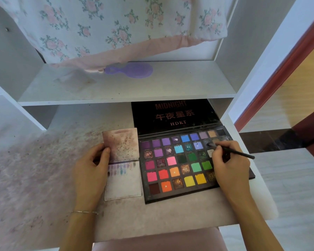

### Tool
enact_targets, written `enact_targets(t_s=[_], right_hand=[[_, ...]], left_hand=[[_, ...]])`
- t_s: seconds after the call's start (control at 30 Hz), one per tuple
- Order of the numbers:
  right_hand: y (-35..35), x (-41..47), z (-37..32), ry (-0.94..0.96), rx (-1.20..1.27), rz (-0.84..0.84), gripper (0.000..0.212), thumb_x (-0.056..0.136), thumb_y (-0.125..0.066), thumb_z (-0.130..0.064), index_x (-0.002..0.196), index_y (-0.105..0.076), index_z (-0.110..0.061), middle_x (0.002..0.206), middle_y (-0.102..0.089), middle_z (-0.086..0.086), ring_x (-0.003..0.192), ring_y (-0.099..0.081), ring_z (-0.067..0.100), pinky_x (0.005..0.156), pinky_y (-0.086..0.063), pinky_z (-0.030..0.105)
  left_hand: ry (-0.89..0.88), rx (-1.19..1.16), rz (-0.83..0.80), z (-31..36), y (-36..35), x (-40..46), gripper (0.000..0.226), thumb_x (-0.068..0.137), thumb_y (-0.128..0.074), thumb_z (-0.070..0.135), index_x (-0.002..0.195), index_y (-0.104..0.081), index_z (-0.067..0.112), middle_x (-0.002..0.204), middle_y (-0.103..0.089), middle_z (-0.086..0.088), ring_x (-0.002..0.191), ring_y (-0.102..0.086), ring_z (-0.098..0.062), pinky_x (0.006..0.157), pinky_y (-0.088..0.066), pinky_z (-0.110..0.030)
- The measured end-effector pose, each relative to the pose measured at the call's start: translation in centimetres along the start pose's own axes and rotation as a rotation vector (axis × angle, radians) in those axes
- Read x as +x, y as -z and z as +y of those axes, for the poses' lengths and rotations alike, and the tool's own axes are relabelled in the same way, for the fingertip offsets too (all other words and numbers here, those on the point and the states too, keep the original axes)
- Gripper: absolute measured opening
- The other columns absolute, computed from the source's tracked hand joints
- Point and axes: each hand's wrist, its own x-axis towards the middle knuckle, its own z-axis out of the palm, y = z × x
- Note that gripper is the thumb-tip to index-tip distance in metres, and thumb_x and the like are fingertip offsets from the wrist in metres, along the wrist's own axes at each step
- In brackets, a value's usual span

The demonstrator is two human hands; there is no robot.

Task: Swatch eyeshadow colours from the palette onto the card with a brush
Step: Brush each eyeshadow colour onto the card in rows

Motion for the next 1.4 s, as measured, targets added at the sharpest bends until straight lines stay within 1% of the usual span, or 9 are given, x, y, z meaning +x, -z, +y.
enact_targets(t_s=[0.2,0.37,0.47,0.57,0.67,0.8,1.03,1.2,1.4], right_hand=[[-0.2,-0.7,-2.0,0.031,0.11,-0.072,0.037,0.086,-0.053,0.001,0.082,-0.048,-0.036,0.08,-0.056,-0.012,0.075,-0.059,0.004,0.061,-0.047,0.007],[-2.5,-2.8,-5.0,0.042,0.299,-0.271,0.036,0.084,-0.056,0.003,0.077,-0.051,-0.032,0.066,-0.056,-0.002,0.06,-0.055,0.003,0.049,-0.046,0.014],[-4.3,-4.1,-6.5,0.05,0.357,-0.412,0.031,0.084,-0.057,-0.002,0.077,-0.053,-0.032,0.073,-0.059,-0.006,0.055,-0.051,0.003,0.047,-0.041,0.014],[-5.5,-4.9,-7.5,0.081,0.328,-0.518,0.027,0.084,-0.058,-0.01,0.077,-0.053,-0.036,0.077,-0.058,-0.009,0.063,-0.052,0.009,0.053,-0.042,0.013],[-6.2,-5.0,-8.1,0.075,0.322,-0.585,0.028,0.085,-0.058,-0.01,0.078,-0.054,-0.037,0.075,-0.059,-0.011,0.069,-0.054,0.005,0.057,-0.042,0.009],[-6.7,-5.0,-8.3,0.073,0.279,-0.628,0.029,0.086,-0.057,-0.01,0.079,-0.052,-0.038,0.076,-0.06,-0.011,0.072,-0.056,0.003,0.058,-0.045,0.012],[-7.0,-5.1,-8.2,0.089,0.202,-0.655,0.027,0.086,-0.057,-0.012,0.079,-0.051,-0.038,0.08,-0.058,-0.013,0.077,-0.055,0.0,0.061,-0.044,0.009],[-7.2,-5.1,-7.9,0.129,0.111,-0.664,0.008,0.086,-0.055,-0.015,0.089,-0.058,-0.022,0.085,-0.057,-0.012,0.079,-0.052,0.003,0.067,-0.045,0.015],[-7.3,-5.0,-7.9,0.132,0.102,-0.663,0.01,0.085,-0.055,-0.016,0.087,-0.057,-0.026,0.084,-0.055,-0.017,0.08,-0.052,0.0,0.067,-0.043,0.012]], left_hand=[[0.008,-0.005,0.001,0.0,0.1,-0.1,0.025,0.091,-0.052,0.017,0.113,-0.063,0.013,0.095,-0.063,0.004,0.079,-0.057,-0.008,0.068,-0.041,-0.014],[-0.003,-0.002,-0.009,-0.1,0.2,-0.1,0.024,0.091,-0.052,0.016,0.111,-0.064,0.014,0.094,-0.063,0.006,0.077,-0.054,0.004,0.066,-0.04,-0.011],[-0.003,-0.006,-0.006,0.0,0.1,-0.1,0.024,0.091,-0.052,0.017,0.112,-0.064,0.015,0.095,-0.063,0.008,0.077,-0.054,0.004,0.067,-0.041,-0.012],[-0.011,-0.013,0.002,0.0,0.1,0.0,0.023,0.09,-0.053,0.016,0.11,-0.065,0.016,0.092,-0.061,0.012,0.078,-0.053,0.007,0.067,-0.04,-0.009],[-0.024,-0.023,0.012,0.0,0.1,0.0,0.022,0.089,-0.054,0.015,0.109,-0.065,0.015,0.087,-0.059,0.015,0.077,-0.053,0.009,0.067,-0.04,-0.008],[-0.033,-0.032,0.027,0.0,0.1,0.0,0.019,0.089,-0.055,0.014,0.104,-0.067,0.016,0.08,-0.056,0.026,0.072,-0.054,0.011,0.062,-0.041,-0.001],[-0.018,-0.033,0.016,0.0,0.1,0.1,0.021,0.089,-0.055,0.017,0.107,-0.066,0.016,0.081,-0.057,0.022,0.073,-0.054,0.01,0.062,-0.039,-0.002],[-0.034,-0.028,0.023,0.0,0.0,0.1,0.02,0.089,-0.055,0.017,0.106,-0.066,0.016,0.079,-0.056,0.024,0.073,-0.055,0.009,0.064,-0.04,-0.008],[-0.044,-0.051,0.029,-0.2,0.0,0.1,0.019,0.088,-0.056,0.017,0.103,-0.067,0.019,0.079,-0.058,0.026,0.076,-0.059,0.003,0.068,-0.047,-0.018]])
